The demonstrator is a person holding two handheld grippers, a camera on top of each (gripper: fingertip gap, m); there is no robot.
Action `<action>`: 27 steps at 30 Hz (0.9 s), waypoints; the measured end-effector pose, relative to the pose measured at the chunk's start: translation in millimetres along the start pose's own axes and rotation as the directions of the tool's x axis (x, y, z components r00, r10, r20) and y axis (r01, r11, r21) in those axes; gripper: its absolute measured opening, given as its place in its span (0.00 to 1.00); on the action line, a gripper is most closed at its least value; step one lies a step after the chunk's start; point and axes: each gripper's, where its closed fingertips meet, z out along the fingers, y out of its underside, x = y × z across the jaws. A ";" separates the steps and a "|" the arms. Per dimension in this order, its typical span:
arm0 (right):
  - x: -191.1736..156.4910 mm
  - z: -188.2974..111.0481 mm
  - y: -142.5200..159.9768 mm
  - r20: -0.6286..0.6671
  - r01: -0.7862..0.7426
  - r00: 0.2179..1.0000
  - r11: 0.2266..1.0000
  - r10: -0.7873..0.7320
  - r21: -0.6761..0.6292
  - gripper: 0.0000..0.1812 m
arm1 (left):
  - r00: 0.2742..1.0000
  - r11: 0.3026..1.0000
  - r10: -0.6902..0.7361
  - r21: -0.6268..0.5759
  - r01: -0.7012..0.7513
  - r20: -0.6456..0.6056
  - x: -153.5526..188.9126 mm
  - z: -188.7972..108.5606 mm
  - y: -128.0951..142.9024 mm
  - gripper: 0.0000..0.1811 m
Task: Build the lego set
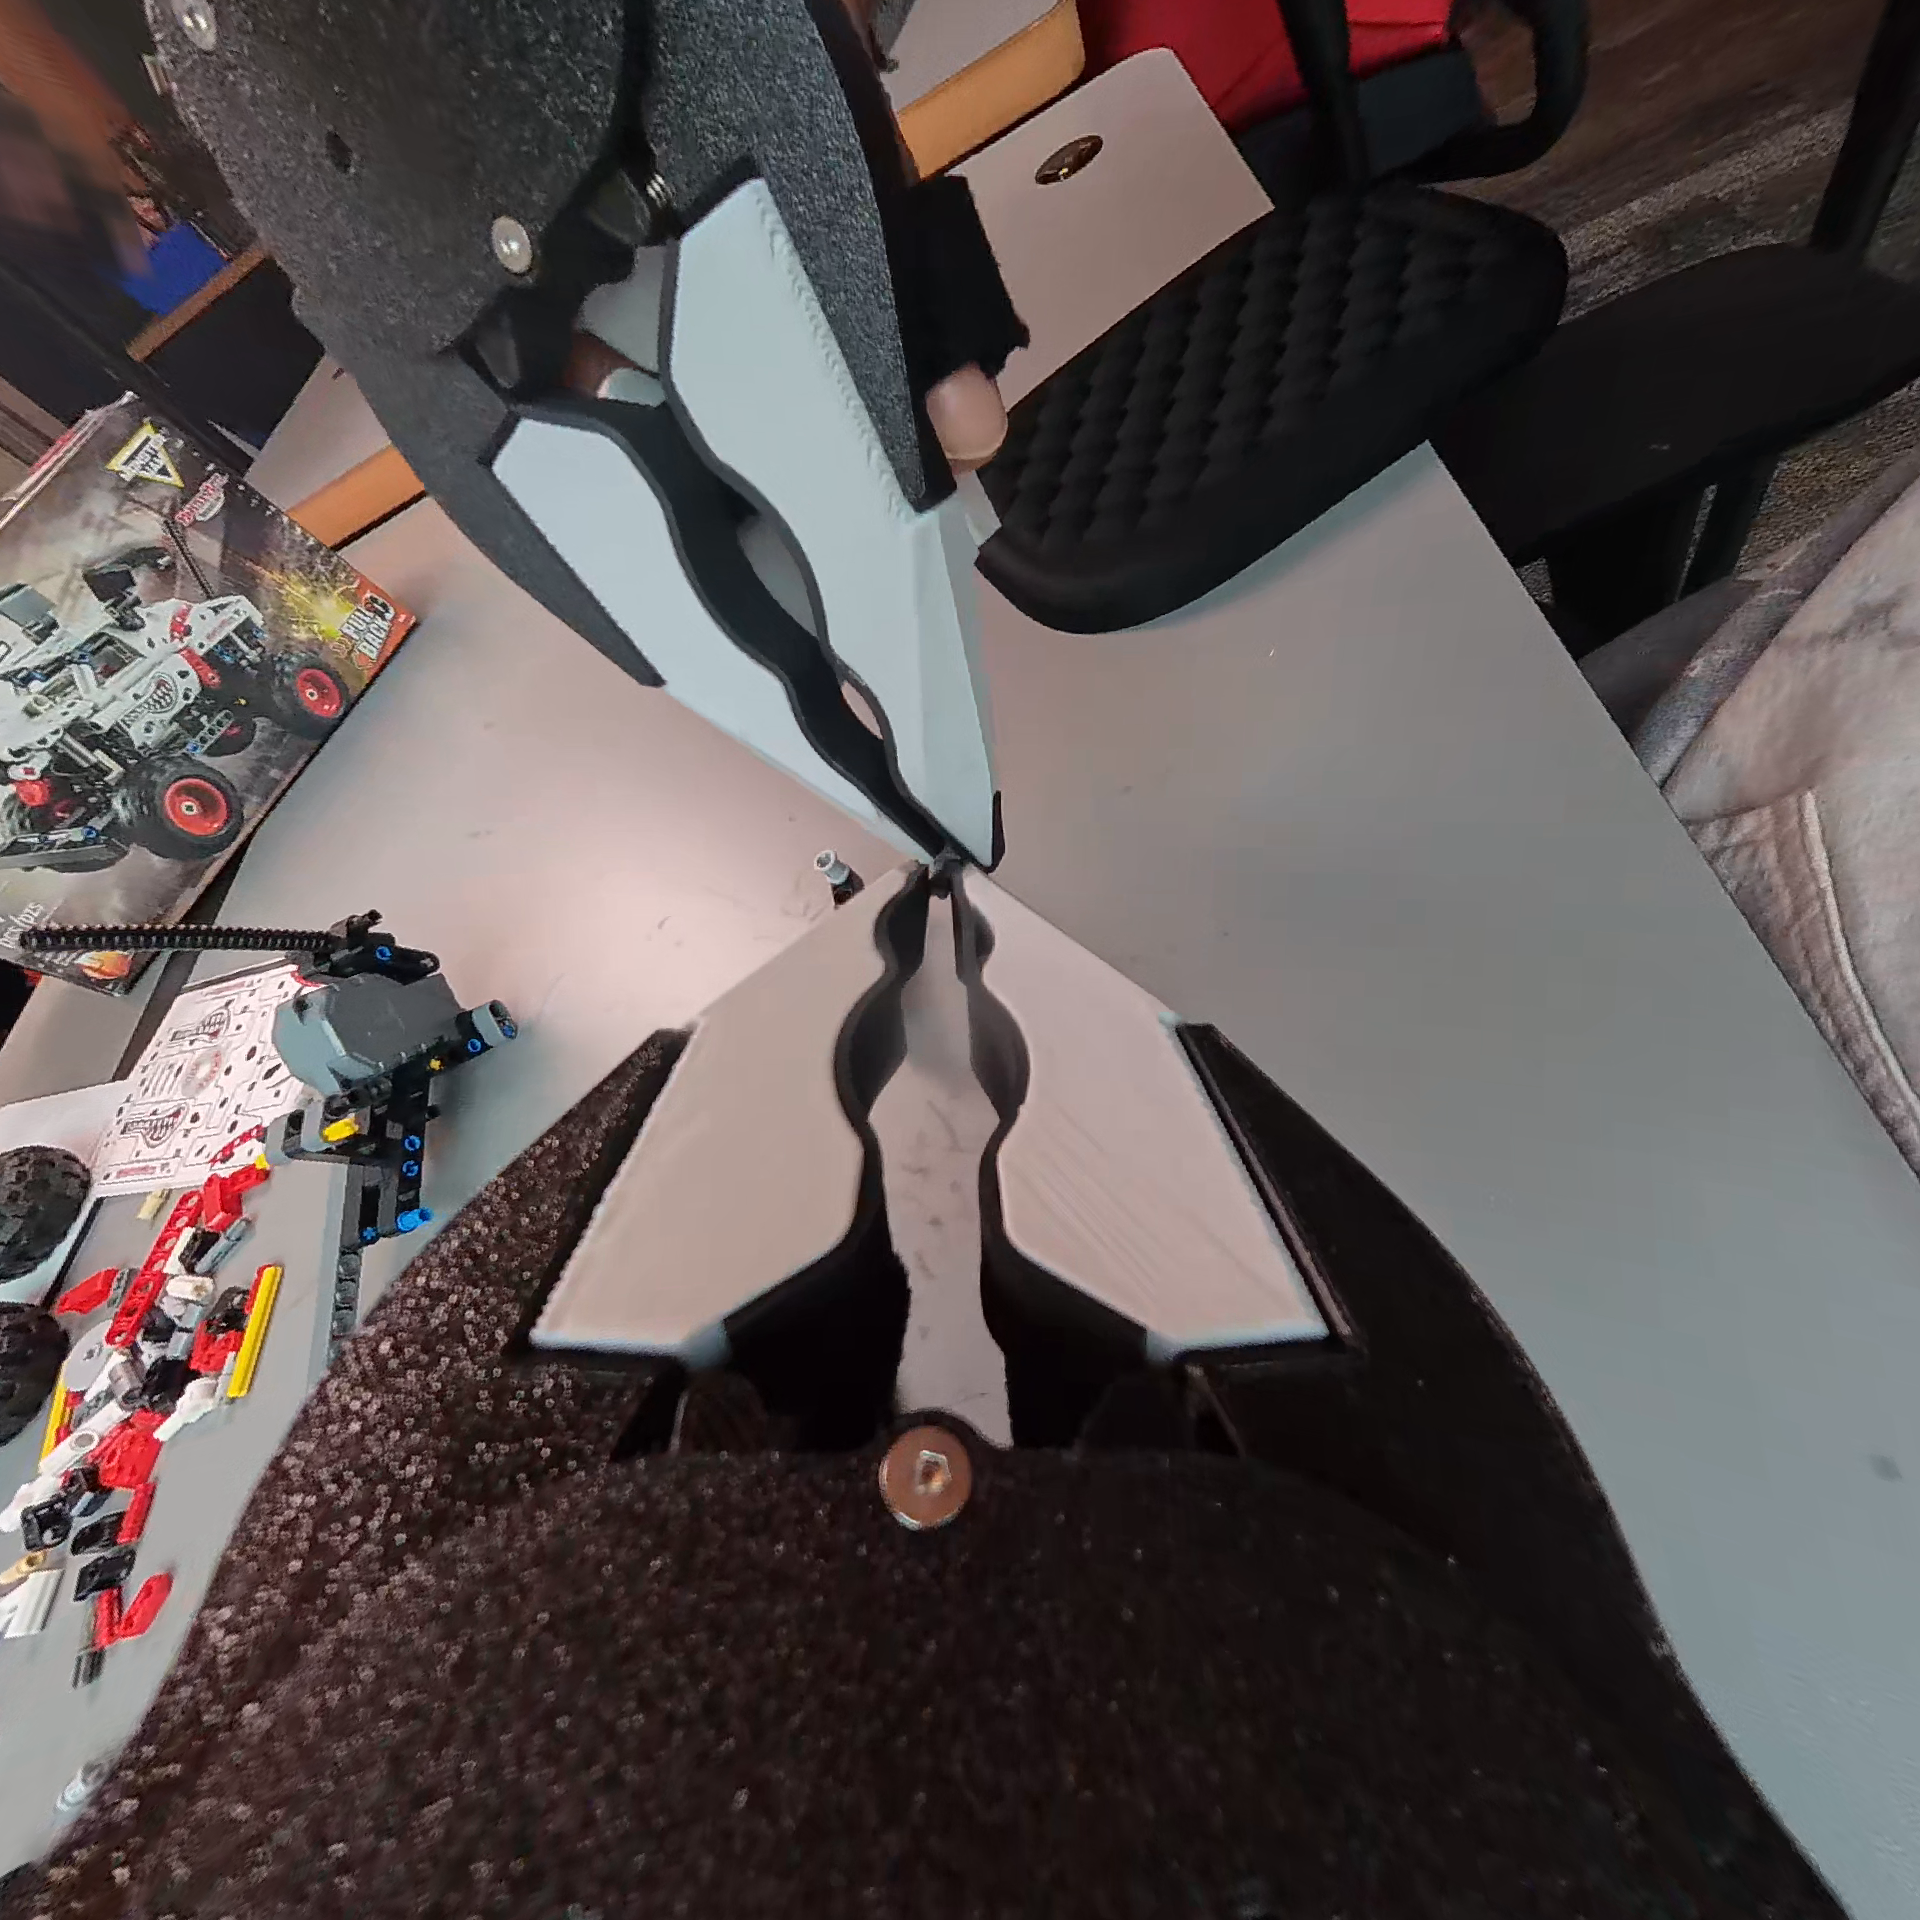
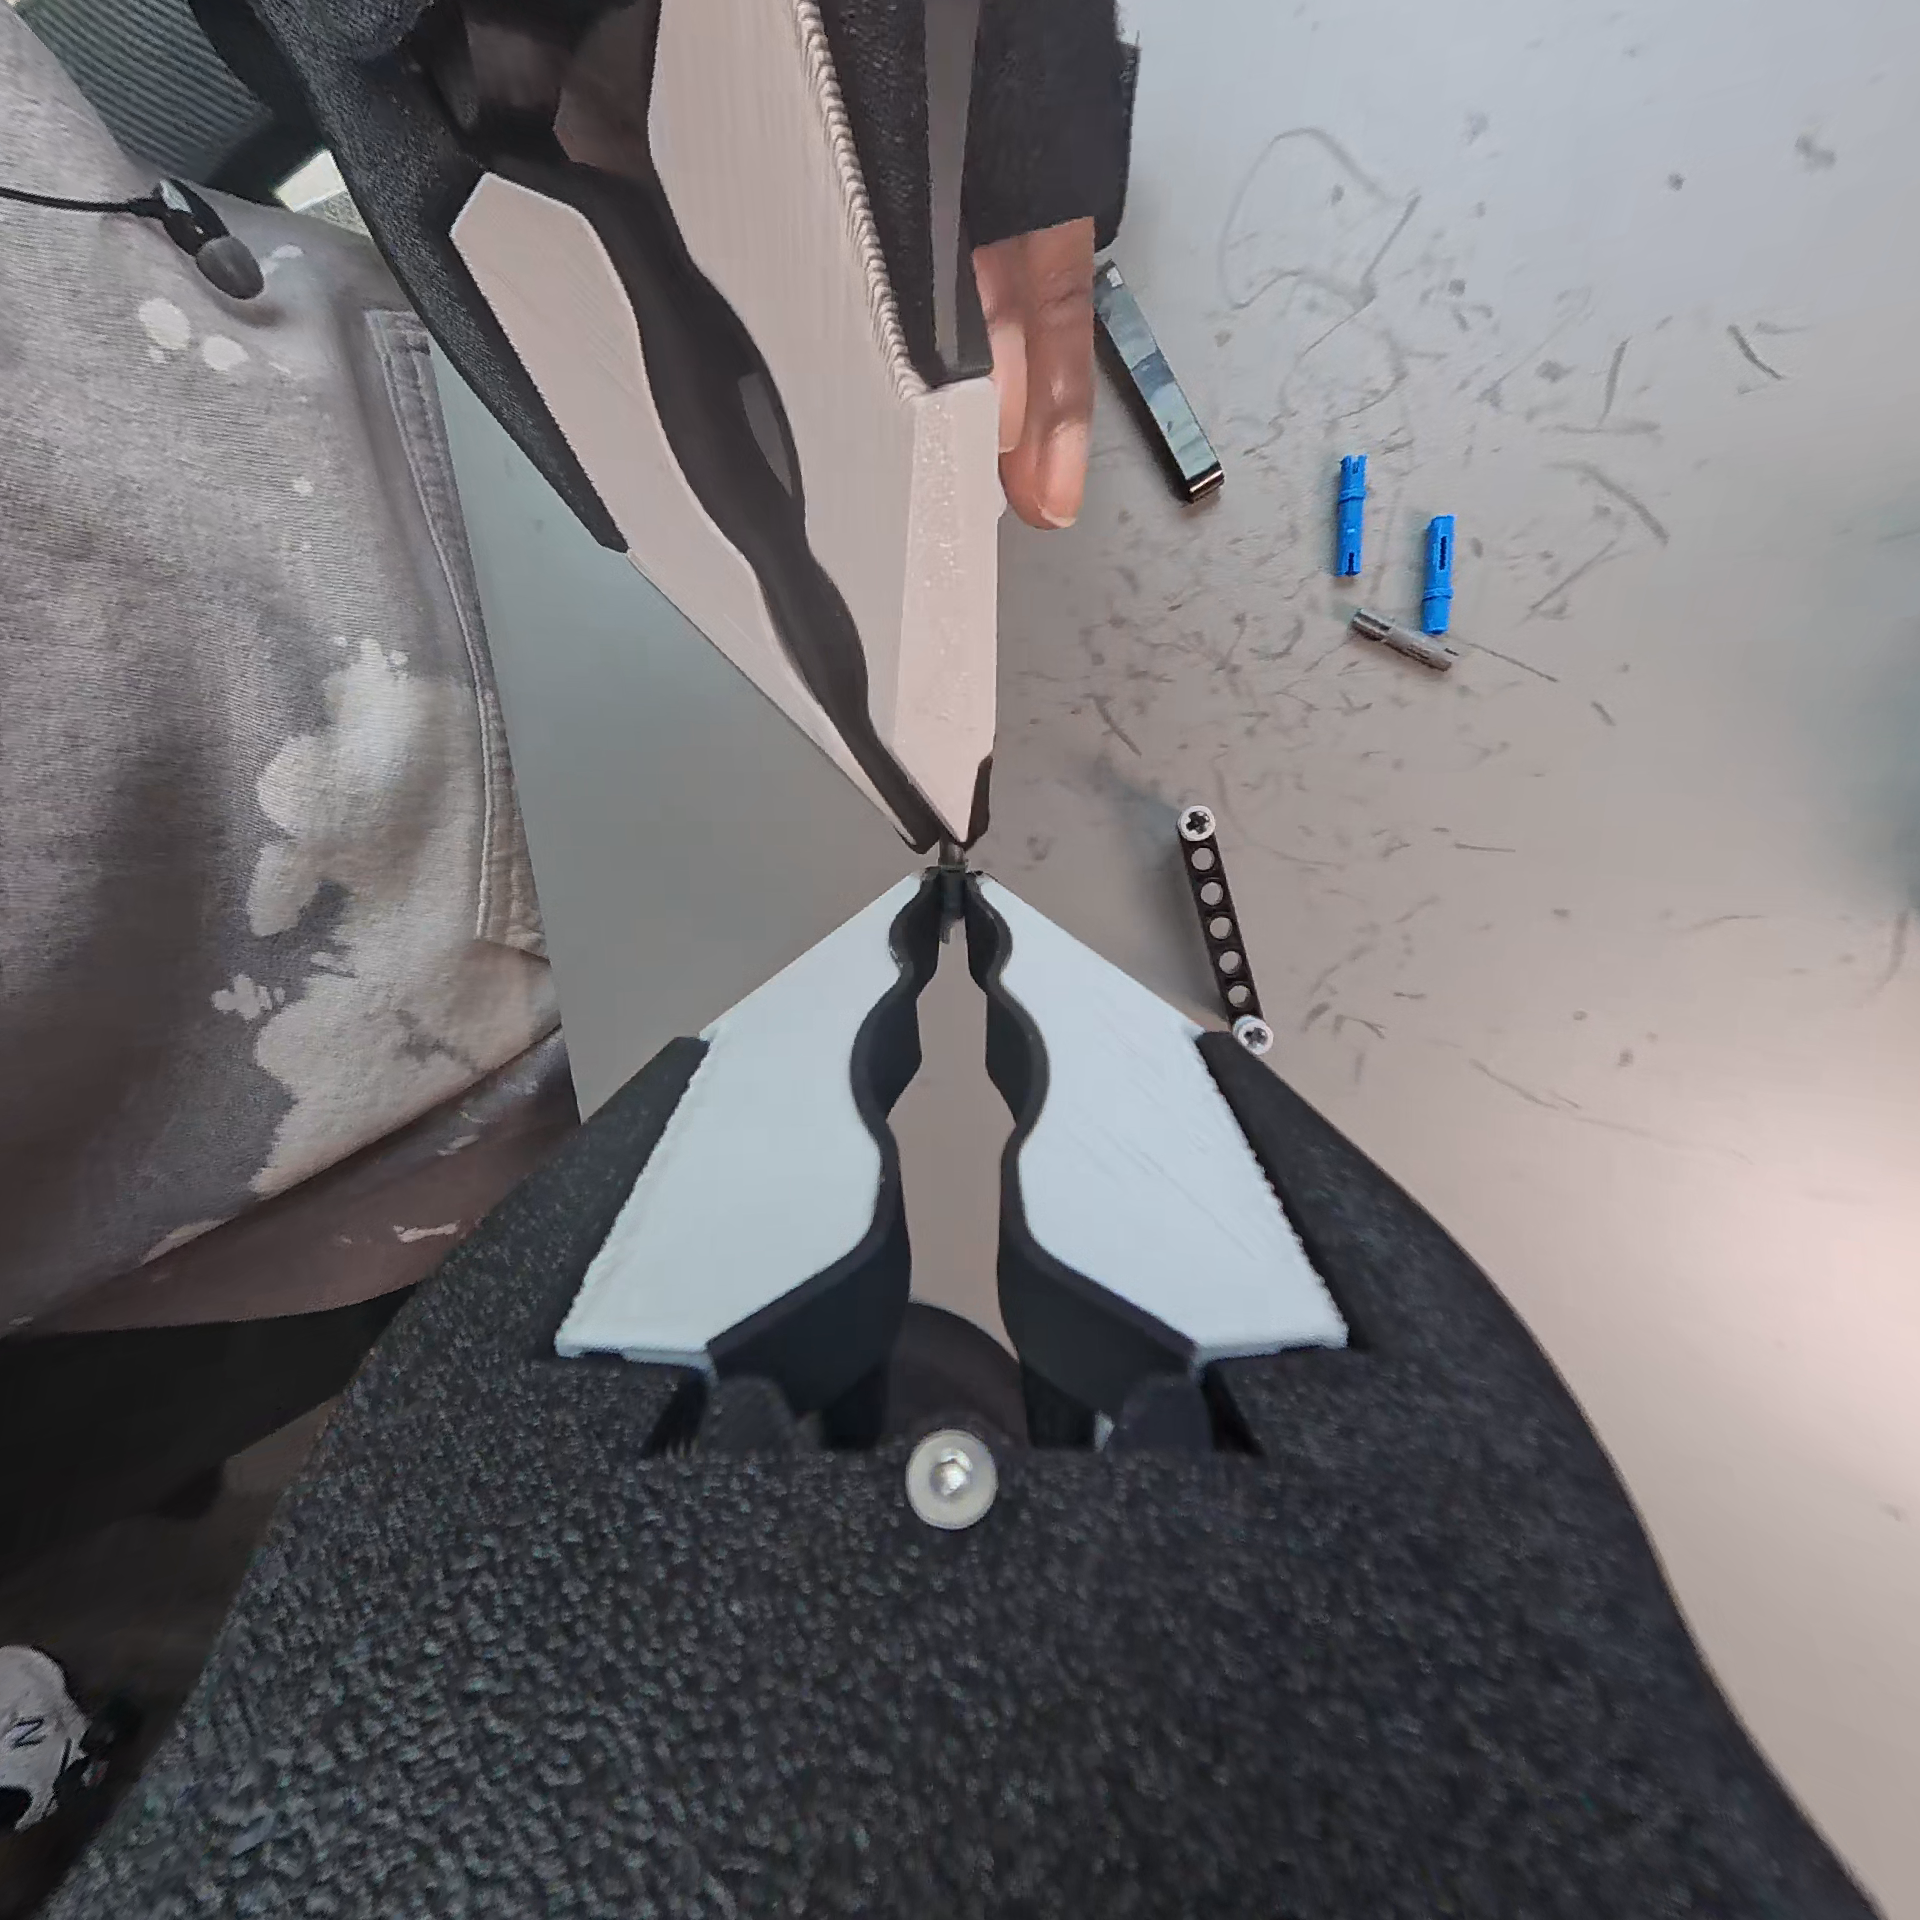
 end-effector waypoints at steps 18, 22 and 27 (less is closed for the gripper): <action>-11.1 -68.5 -57.9 -0.132 0.154 0.988 0.686 -0.086 0.711 0.02 | 0.884 0.775 -0.411 0.425 0.467 -0.222 -34.8 -50.5 -52.8 0.02; -13.1 -68.6 -57.3 -0.167 0.199 0.979 0.684 -0.114 0.701 0.02 | 0.886 0.797 -0.405 0.388 0.463 -0.225 -32.1 -47.9 -47.8 0.07; -15.0 -65.1 -54.9 -0.215 0.259 0.964 0.720 -0.155 0.643 0.02 | 0.883 0.803 -0.396 0.370 0.466 -0.254 -25.9 -46.0 -48.6 0.06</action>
